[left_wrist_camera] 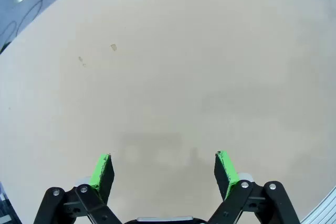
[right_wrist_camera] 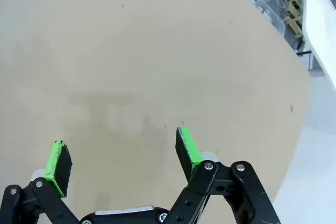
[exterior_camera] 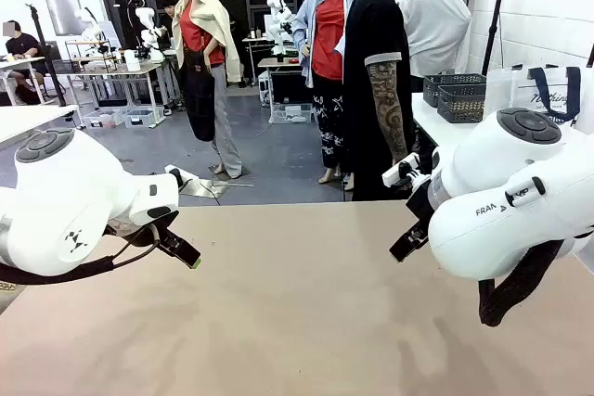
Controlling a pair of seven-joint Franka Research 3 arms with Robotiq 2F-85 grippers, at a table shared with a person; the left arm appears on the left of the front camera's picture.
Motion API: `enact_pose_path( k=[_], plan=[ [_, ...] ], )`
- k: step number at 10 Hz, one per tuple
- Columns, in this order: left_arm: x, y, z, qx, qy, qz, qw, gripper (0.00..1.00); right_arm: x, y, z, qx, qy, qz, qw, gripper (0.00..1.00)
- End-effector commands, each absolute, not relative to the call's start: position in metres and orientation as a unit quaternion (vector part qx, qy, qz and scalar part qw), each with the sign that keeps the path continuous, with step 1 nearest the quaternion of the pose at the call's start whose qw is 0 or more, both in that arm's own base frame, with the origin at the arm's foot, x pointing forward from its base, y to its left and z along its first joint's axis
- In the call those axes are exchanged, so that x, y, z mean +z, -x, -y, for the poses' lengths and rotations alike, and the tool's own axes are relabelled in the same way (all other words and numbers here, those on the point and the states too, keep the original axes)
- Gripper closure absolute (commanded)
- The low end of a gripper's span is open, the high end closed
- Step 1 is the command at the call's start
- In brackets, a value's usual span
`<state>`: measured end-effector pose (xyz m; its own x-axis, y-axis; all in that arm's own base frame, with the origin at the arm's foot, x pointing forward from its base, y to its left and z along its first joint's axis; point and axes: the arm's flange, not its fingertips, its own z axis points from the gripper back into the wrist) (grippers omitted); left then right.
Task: Transfer purchased items from the store into the shopping bag.
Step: Open the Reusable shopping bag in the center of the table.
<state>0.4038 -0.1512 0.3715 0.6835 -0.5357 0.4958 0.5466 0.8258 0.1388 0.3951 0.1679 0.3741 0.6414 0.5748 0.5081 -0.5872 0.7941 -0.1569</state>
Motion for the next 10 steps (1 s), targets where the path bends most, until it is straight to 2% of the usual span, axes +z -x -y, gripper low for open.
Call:
enact_pose_path(
  k=[1,9,10],
  plan=[
    [0.371,-0.404,0.151,-0.295,0.01,0.267,0.917,0.0,0.374,-0.395,-0.168,0.321,-0.011,0.277,0.906,0.0],
    [0.371,-0.403,0.152,-0.296,0.01,0.267,0.917,0.0,0.374,-0.395,-0.168,0.321,-0.011,0.276,0.906,0.0],
    [0.408,-0.393,0.146,-0.306,-0.051,0.303,0.901,0.0,0.393,-0.375,-0.154,0.285,0.038,0.324,0.901,0.0]
  ],
)
